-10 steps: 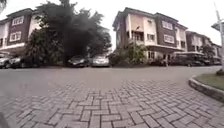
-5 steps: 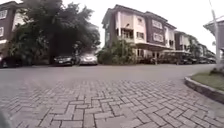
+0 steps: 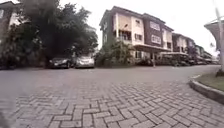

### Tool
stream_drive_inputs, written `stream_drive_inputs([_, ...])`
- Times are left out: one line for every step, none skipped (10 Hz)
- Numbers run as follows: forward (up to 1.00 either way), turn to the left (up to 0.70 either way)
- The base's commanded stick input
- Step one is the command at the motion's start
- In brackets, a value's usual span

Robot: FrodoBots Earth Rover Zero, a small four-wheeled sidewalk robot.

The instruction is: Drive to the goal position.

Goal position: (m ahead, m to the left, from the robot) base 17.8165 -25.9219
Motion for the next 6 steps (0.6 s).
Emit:
stream_drive_inputs([0.70,0.00])
stream_drive_inputs([0.70,0.00])
stream_drive_inputs([0.70,0.00])
stream_drive_inputs([0.70,0.00])
stream_drive_inputs([0.70,0.00])
stream_drive_inputs([0.70,0.00])
